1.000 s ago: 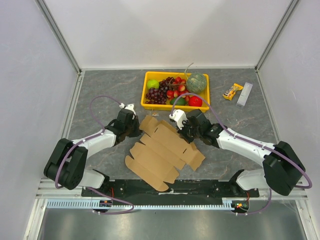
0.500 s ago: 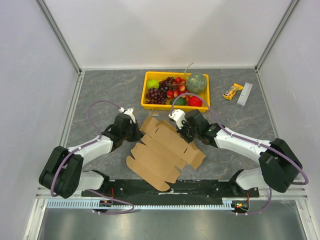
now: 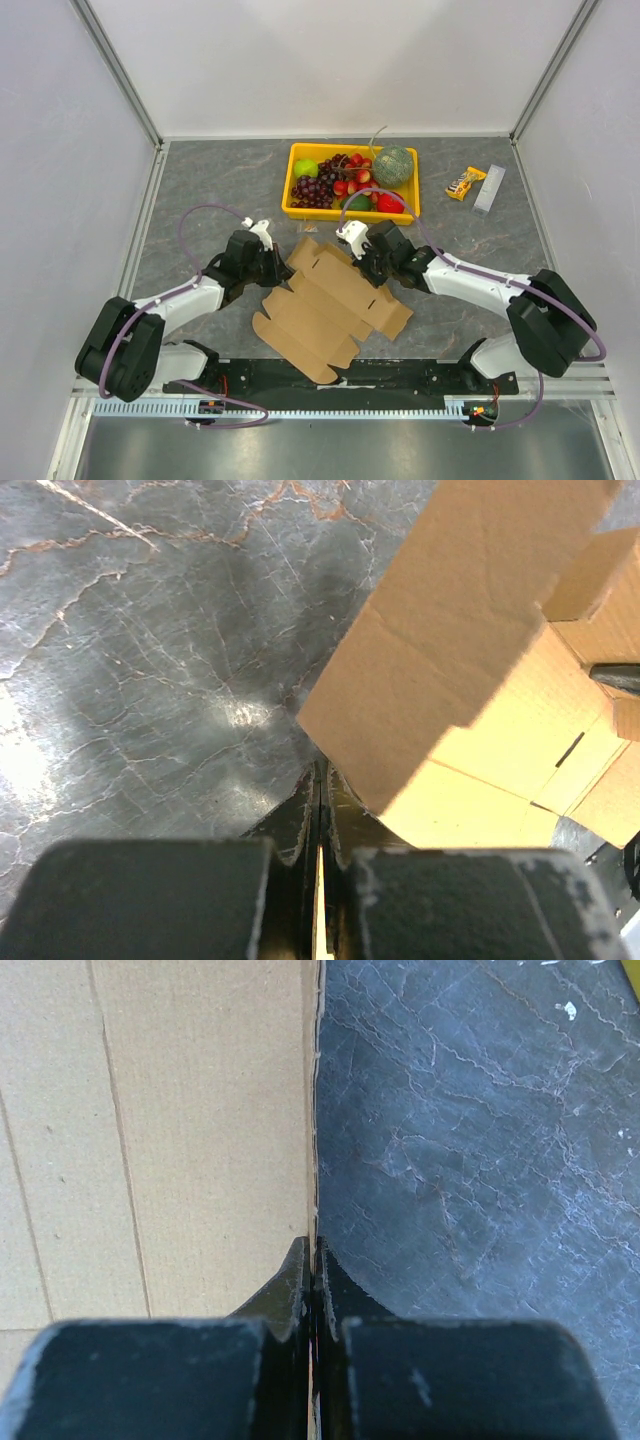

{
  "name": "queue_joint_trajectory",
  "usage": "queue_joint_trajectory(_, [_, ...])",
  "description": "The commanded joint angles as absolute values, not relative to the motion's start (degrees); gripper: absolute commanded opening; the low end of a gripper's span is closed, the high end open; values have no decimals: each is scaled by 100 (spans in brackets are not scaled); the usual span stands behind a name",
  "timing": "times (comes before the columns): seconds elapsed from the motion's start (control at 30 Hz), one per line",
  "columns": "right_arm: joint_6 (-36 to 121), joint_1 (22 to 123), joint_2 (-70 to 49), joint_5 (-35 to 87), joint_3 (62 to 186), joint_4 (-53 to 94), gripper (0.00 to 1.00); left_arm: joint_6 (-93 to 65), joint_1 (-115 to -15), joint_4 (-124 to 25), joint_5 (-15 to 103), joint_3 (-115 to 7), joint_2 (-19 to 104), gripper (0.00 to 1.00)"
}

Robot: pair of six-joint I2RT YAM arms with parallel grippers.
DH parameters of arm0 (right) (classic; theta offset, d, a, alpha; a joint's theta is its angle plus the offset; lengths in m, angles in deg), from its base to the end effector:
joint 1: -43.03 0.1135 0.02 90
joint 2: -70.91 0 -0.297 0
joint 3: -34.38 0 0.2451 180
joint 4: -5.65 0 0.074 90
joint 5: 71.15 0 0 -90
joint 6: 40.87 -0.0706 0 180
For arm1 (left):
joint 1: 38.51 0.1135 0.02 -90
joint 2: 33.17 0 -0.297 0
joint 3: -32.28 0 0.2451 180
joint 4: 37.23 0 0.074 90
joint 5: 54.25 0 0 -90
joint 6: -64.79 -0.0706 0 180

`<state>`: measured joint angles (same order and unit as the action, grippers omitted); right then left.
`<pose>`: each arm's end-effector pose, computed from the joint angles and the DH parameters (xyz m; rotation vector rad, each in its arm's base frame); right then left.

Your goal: Fold the paper box

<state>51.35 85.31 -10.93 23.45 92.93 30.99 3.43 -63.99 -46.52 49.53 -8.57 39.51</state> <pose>0.2170 0.2049 0.2022 -0.9654 2.2613 0.4107 0.2159 -0.1215 0.1740 0.0650 2.3828 -0.7482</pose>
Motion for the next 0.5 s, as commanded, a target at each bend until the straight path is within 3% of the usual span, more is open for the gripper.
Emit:
queue_joint_trajectory(0.0, [5036,8566,-1179,2264,9539,2913,0,388,-6453,-4367,5280,-773,3758,2])
queue_joint_trajectory(0.47, [4957,8566,-1372,2237,9557,2852,0,546,-6821,-4103,5518,-738,3810,2])
